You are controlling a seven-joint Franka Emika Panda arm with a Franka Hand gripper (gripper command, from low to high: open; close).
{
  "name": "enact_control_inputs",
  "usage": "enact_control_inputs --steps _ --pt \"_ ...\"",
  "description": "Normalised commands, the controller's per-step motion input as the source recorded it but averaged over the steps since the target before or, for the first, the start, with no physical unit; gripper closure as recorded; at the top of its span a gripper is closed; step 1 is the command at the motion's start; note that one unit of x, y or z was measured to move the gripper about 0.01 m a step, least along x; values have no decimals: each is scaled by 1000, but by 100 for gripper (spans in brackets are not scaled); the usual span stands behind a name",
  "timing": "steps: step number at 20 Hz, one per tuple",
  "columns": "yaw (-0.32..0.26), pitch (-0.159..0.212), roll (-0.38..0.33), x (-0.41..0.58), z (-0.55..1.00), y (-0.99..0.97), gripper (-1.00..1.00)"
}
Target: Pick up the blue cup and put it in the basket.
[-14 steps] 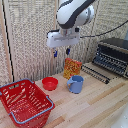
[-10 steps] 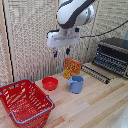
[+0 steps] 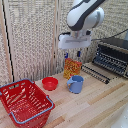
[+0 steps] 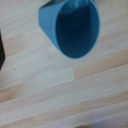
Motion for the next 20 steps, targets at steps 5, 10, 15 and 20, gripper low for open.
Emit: enact_control_inputs --steps 5,10,15,20 --pt "-6 0 -1 -301 -415 -350 -100" --pt "11 0 -21 -74 -422 -203 -100" --pt "28 -6 -12 9 -368 -219 -100" --pt "25 -3 -6 -21 -409 -233 -100"
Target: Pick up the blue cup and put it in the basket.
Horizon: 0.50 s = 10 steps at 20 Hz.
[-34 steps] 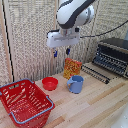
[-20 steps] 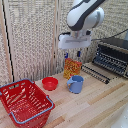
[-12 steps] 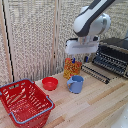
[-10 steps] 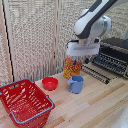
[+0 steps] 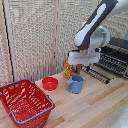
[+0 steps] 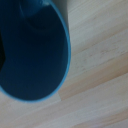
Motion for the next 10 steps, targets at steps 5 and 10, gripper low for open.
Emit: enact_control_inputs --steps 5,10 --pt "0 0 -13 -123 -410 -233 -100" --pt "8 -4 -18 -26 -303 -119 100"
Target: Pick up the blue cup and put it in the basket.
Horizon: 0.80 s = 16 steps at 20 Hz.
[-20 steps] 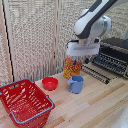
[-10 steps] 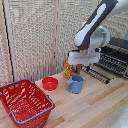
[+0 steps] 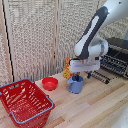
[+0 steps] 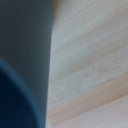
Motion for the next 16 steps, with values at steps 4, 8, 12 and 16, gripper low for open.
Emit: enact_control_inputs --steps 4,8,12,16 --pt "2 -42 0 0 -144 -9 100" --pt "-35 -31 0 -89 -116 0 100" --pt "-110 -33 0 -200 -38 0 100" --pt "-96 -83 0 -56 2 49 100"
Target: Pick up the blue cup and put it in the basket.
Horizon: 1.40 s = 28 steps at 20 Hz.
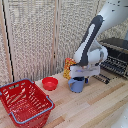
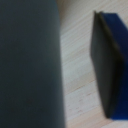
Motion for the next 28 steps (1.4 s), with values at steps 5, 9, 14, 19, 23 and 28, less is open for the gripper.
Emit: enact_control_inputs --steps 5,9,14,19,23,28 --pt "-41 -42 10 -74 245 155 100" --pt "-4 2 62 -76 411 186 100" --pt "5 56 85 -37 617 286 100" --pt "0 8 45 161 969 175 100" --pt "0 2 1 321 1000 196 100" --pt "25 41 0 223 902 498 100"
